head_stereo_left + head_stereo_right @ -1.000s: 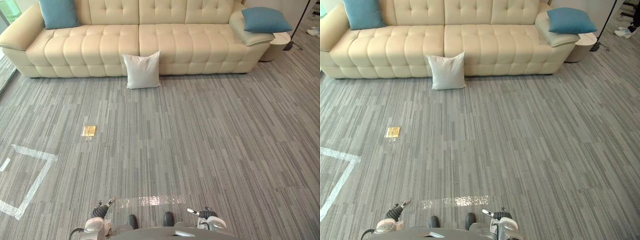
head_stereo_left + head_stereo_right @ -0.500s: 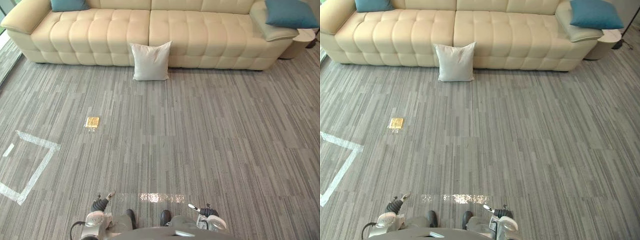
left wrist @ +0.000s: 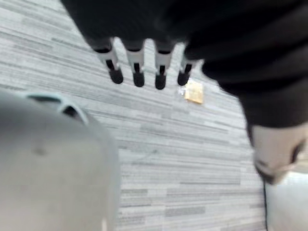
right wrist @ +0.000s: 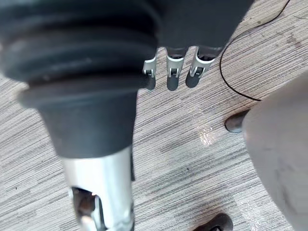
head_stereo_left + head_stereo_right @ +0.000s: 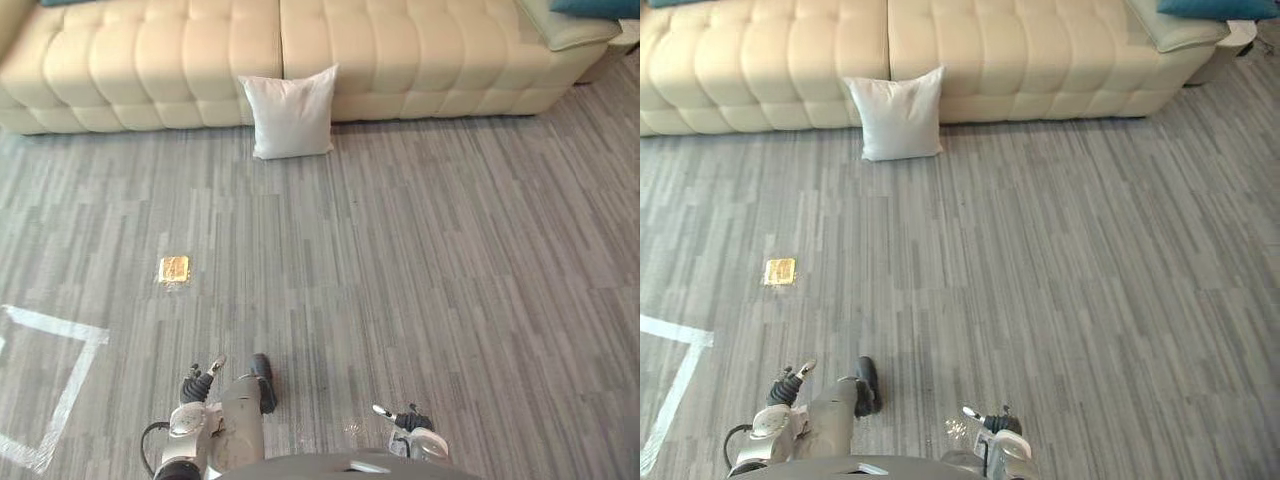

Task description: Pick up cushions and gather them together orderly.

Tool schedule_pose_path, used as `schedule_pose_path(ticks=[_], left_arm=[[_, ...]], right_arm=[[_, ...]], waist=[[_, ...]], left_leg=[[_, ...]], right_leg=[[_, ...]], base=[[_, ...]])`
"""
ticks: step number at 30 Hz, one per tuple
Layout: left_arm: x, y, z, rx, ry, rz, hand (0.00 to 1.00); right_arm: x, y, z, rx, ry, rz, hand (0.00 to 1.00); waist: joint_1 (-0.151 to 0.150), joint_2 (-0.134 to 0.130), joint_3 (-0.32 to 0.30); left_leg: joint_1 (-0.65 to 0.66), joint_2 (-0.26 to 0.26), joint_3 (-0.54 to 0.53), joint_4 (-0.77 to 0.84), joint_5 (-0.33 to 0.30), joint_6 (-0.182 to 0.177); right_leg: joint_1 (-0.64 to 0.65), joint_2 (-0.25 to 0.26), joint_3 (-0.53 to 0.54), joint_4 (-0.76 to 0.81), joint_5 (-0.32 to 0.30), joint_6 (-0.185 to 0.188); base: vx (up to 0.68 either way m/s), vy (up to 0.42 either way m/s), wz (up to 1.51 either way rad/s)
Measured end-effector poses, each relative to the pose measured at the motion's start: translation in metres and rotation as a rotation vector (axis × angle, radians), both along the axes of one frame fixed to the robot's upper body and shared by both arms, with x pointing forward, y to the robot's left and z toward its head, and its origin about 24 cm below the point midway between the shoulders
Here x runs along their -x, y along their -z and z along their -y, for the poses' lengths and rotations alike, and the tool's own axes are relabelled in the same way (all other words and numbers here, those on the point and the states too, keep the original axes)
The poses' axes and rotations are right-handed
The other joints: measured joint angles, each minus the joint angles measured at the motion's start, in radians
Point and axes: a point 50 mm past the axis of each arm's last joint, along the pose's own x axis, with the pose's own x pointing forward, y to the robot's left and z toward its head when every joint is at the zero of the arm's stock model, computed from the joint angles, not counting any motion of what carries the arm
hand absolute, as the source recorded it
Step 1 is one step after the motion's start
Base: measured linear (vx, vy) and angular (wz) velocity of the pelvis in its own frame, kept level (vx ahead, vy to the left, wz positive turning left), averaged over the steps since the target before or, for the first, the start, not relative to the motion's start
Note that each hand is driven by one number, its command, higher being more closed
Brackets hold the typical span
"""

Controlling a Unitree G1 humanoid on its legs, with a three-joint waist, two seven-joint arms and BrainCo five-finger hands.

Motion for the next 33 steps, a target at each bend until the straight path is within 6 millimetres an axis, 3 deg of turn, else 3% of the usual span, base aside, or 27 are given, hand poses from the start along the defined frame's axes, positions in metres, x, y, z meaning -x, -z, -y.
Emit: schedule_pose_path(ticks=[2, 4, 5, 6, 7, 8, 9, 11, 13, 14, 15, 16, 17, 18, 19, 20, 22, 24, 25, 27, 28, 31, 33], left_arm=[[0.007, 0.002, -0.004, -0.012, 0.007, -0.025, 0.00], [0.013, 0.006, 0.000, -0.010, 0.036, -0.057, 0.00], [0.015, 0.008, 0.003, -0.003, 0.051, -0.070, 0.00], [0.013, 0.008, 0.008, 0.006, 0.057, -0.070, 0.00], [0.013, 0.008, 0.007, 0.006, 0.053, -0.072, 0.00], [0.017, 0.010, 0.007, 0.010, 0.042, -0.088, 0.00], [0.019, 0.011, 0.011, 0.022, 0.038, -0.093, 0.00], [0.018, 0.012, 0.017, 0.041, 0.033, -0.088, 0.00], [0.016, 0.012, 0.022, 0.059, 0.027, -0.083, 0.00], [0.017, 0.014, 0.027, 0.074, 0.027, -0.092, 0.00], [0.016, 0.015, 0.029, 0.078, 0.032, -0.097, 0.00], [0.019, 0.016, 0.030, 0.082, 0.031, -0.110, 0.00], [0.014, 0.017, 0.039, 0.108, 0.041, -0.108, 0.00], [0.006, 0.015, 0.048, 0.128, 0.049, -0.085, 0.00], [0.007, 0.016, 0.054, 0.144, 0.048, -0.088, 0.00], [0.008, 0.016, 0.057, 0.151, 0.054, -0.091, 0.00], [0.011, 0.017, 0.057, 0.154, 0.044, -0.099, 0.00], [0.012, 0.017, 0.054, 0.157, 0.035, -0.098, 0.00], [0.012, 0.016, 0.050, 0.160, 0.009, -0.088, 0.00], [0.011, 0.015, 0.043, 0.158, -0.033, -0.070, 0.00], [0.011, 0.013, 0.039, 0.154, -0.056, -0.057, 0.00], [0.007, 0.011, 0.036, 0.148, -0.065, -0.036, 0.00], [0.004, 0.008, 0.034, 0.142, -0.065, -0.019, 0.00]], right_arm=[[0.002, 0.001, 0.001, 0.001, 0.002, -0.009, 0.00], [0.005, 0.001, 0.004, 0.009, -0.005, -0.013, 0.00], [0.005, 0.001, 0.006, 0.009, -0.013, -0.013, 0.00], [0.005, 0.000, 0.009, 0.016, -0.014, -0.005, 0.00], [0.002, -0.002, 0.010, 0.020, -0.021, 0.011, 0.00], [-0.003, -0.006, 0.012, 0.034, -0.022, 0.043, 0.00], [-0.007, -0.010, 0.016, 0.050, -0.022, 0.073, 0.00], [-0.013, -0.016, 0.018, 0.067, -0.022, 0.118, 0.00], [-0.020, -0.021, 0.019, 0.074, -0.023, 0.150, 0.00], [-0.022, -0.022, 0.020, 0.076, -0.024, 0.158, 0.00], [-0.020, -0.021, 0.020, 0.071, -0.022, 0.153, 0.00], [-0.021, -0.021, 0.020, 0.067, -0.015, 0.159, 0.00], [-0.030, -0.025, 0.027, 0.088, -0.036, 0.175, 0.00], [-0.039, -0.027, 0.027, 0.092, -0.045, 0.188, 0.00], [-0.037, -0.025, 0.025, 0.083, -0.048, 0.170, 0.00], [-0.035, -0.023, 0.025, 0.076, -0.040, 0.162, 0.00], [-0.028, -0.021, 0.025, 0.082, -0.063, 0.143, 0.00], [-0.025, -0.020, 0.026, 0.086, -0.065, 0.135, 0.00], [-0.021, -0.020, 0.028, 0.091, -0.062, 0.127, 0.00], [-0.016, -0.018, 0.030, 0.095, -0.059, 0.108, 0.00], [-0.008, -0.013, 0.029, 0.082, -0.046, 0.078, 0.00], [-0.003, -0.012, 0.030, 0.077, -0.036, 0.065, 0.00], [-0.002, -0.011, 0.029, 0.074, -0.038, 0.060, 0.00]], waist=[[0.010, -0.003, -0.020], [0.002, 0.004, -0.040], [-0.012, 0.006, -0.038], [-0.017, 0.016, -0.023], [-0.015, 0.016, -0.013], [-0.021, 0.026, 0.001], [-0.029, 0.045, 0.008], [-0.043, 0.061, 0.010], [-0.055, 0.062, 0.009], [-0.057, 0.062, 0.010], [-0.064, 0.061, 0.011], [-0.066, 0.064, 0.010], [-0.054, 0.101, 0.016], [-0.049, 0.099, 0.029], [-0.054, 0.105, 0.031], [-0.059, 0.117, 0.031], [-0.066, 0.128, 0.016], [-0.077, 0.139, 0.012], [-0.073, 0.150, 0.011], [-0.053, 0.160, 0.014], [-0.046, 0.146, 0.020], [-0.039, 0.146, 0.020], [-0.022, 0.141, 0.018]], left_leg=[[0.051, -0.013, 0.000, 0.013, -0.049, -0.010], [0.113, -0.029, -0.002, -0.030, -0.119, -0.031], [0.163, -0.041, -0.004, -0.067, -0.159, -0.041], [0.227, -0.046, -0.006, -0.105, -0.198, -0.052], [0.261, -0.045, -0.004, -0.110, -0.217, -0.056], [0.342, -0.036, -0.002, -0.130, -0.252, -0.063], [0.428, -0.016, 0.000, -0.160, -0.272, -0.082], [0.520, 0.009, -0.002, -0.218, -0.283, -0.103], [0.588, 0.027, -0.009, -0.272, -0.285, -0.123], [0.635, 0.037, -0.018, -0.299, -0.283, -0.127], [0.679, 0.037, -0.051, -0.310, -0.281, -0.139], [0.696, 0.052, -0.074, -0.307, -0.281, -0.162], [0.687, 0.068, -0.105, -0.309, -0.264, -0.170], [0.668, 0.016, -0.158, -0.350, -0.251, -0.159], [0.666, -0.004, -0.171, -0.377, -0.208, -0.164], [0.664, -0.008, -0.174, -0.382, -0.136, -0.162], [0.672, 0.023, -0.207, -0.268, -0.122, -0.167], [0.546, 0.074, -0.263, 0.045, -0.077, -0.210], [0.440, 0.121, -0.272, 0.267, 0.023, -0.237], [0.332, 0.203, -0.201, 0.496, -0.005, -0.213], [0.264, 0.223, -0.150, 0.546, -0.051, -0.183], [0.170, 0.223, -0.096, 0.515, -0.104, -0.152], [0.085, 0.195, -0.023, 0.327, -0.142, -0.132]], right_leg=[[-0.026, -0.016, 0.026, 0.121, 0.041, 0.055], [-0.120, -0.026, 0.031, 0.332, 0.091, 0.126], [-0.194, -0.026, 0.041, 0.497, 0.193, 0.163], [-0.277, -0.026, 0.041, 0.689, 0.237, 0.168], [-0.328, -0.022, 0.039, 0.804, 0.170, 0.138], [-0.405, -0.007, 0.007, 0.953, 0.050, 0.081], [-0.472, 0.016, -0.061, 0.997, -0.036, 0.052], [-0.590, 0.034, -0.157, 0.946, -0.122, 0.039], [-0.696, 0.044, -0.226, 0.770, -0.133, 0.038], [-0.723, 0.057, -0.249, 0.580, -0.105, 0.024], [-0.702, 0.084, -0.236, 0.347, 0.060, -0.012], [-0.680, 0.094, -0.237, 0.345, 0.125, -0.068], [-0.666, 0.105, -0.251, 0.343, 0.107, -0.070], [-0.666, 0.090, -0.219, 0.365, 0.077, -0.082], [-0.650, 0.081, -0.212, 0.385, 0.047, -0.085], [-0.624, 0.081, -0.215, 0.405, 0.012, -0.082], [-0.550, 0.089, -0.239, 0.430, -0.084, -0.065], [-0.477, 0.107, -0.271, 0.410, -0.135, -0.057], [-0.425, 0.123, -0.286, 0.375, -0.148, -0.062], [-0.338, 0.154, -0.290, 0.319, -0.164, -0.083], [-0.256, 0.153, -0.290, 0.265, -0.177, -0.075], [-0.143, 0.141, -0.306, 0.178, -0.169, -0.050], [-0.047, 0.103, -0.319, 0.097, -0.164, 0.000]], base=[[0.43, 0.133, -0.45], [0.37, 0.093, -0.09], [0.39, 0.037, 0.13], [0.45, -0.002, 0.05], [0.45, -0.046, -0.21], [0.44, -0.095, -0.28], [0.38, -0.099, -0.17], [0.43, -0.138, 0.15], [0.51, -0.211, 0.34], [0.64, -0.299, 0.58], [0.68, -0.308, 0.66], [0.68, -0.271, 0.45], [0.49, -0.179, 0.17], [0.47, -0.178, 0.10], [0.37, -0.172, 0.20], [0.44, -0.187, 0.23], [0.39, -0.152, 0.33], [0.40, -0.135, 0.41], [0.32, -0.085, 0.19], [0.35, -0.022, -0.10], [0.32, 0.002, -0.07], [0.38, 0.099, 0.17], [0.45, 0.226, 0.18]])
